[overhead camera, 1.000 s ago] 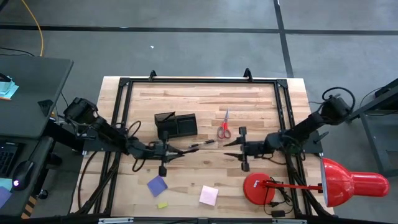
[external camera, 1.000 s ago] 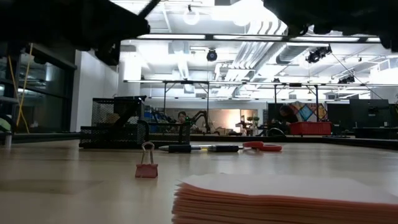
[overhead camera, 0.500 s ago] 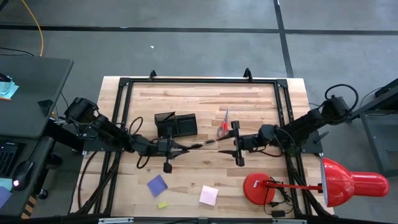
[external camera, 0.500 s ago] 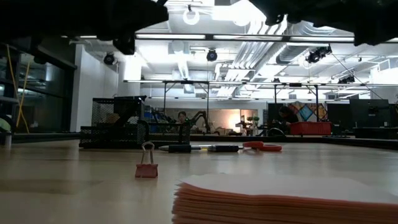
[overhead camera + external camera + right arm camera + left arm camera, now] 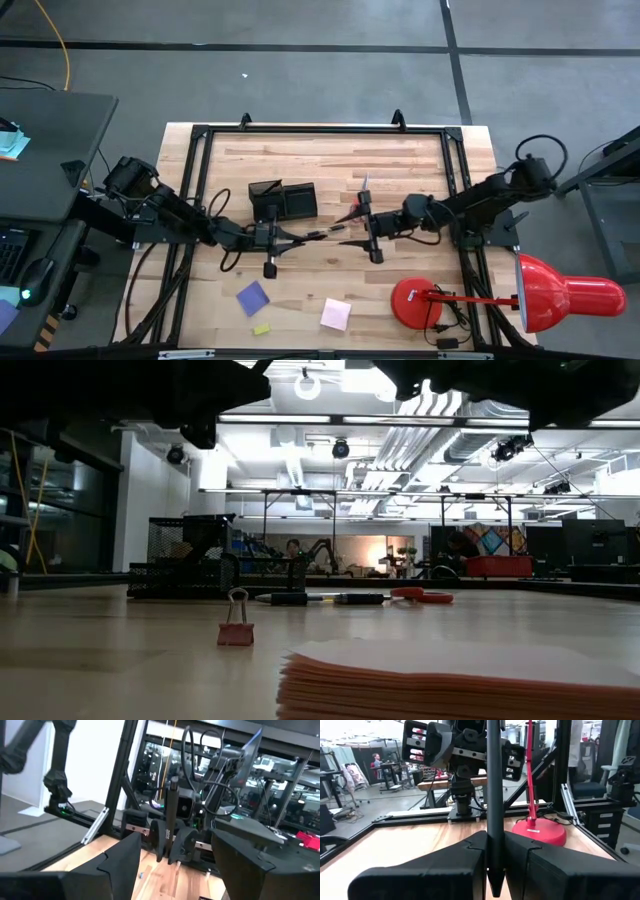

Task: Pick and place office supplies into organizer
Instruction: Put the pen black into the desk organizer

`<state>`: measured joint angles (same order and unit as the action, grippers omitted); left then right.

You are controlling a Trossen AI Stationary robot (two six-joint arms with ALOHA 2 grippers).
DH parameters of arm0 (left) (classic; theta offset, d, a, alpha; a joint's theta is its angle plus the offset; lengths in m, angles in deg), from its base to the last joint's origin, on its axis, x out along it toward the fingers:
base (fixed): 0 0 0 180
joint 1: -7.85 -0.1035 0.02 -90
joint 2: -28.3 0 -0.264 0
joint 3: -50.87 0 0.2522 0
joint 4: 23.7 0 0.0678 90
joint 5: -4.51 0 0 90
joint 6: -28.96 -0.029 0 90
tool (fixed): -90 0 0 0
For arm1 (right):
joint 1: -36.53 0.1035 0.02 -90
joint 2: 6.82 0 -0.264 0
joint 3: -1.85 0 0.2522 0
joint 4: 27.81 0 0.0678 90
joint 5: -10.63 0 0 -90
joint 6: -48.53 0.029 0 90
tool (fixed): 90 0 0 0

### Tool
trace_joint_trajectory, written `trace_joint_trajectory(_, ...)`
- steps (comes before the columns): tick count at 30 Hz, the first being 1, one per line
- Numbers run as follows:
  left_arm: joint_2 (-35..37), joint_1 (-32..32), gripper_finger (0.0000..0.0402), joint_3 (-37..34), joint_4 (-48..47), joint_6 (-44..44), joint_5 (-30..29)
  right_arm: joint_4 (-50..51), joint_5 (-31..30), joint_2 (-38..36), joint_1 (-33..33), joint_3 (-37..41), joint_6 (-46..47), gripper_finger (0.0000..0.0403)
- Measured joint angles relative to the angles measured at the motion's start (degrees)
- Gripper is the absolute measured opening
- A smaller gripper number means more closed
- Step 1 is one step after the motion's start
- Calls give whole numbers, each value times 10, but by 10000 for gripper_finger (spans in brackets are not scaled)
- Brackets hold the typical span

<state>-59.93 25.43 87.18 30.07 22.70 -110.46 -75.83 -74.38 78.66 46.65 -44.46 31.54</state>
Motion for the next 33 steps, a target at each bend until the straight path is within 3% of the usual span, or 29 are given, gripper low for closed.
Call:
trace_joint_trajectory(8,0,0,21,0,-10,1,-1,1,31,69,-12,-69,-13,236)
trace_joint_trajectory(17,0,0,21,0,-16,1,-1,23,69,76,-11,-102,-21,230)
trace_joint_trajectory(28,0,0,21,0,-17,0,1,24,114,76,-12,-102,-27,118)
trace_joint_trajectory(33,0,0,21,0,-18,0,2,24,116,76,-12,-102,-31,90)
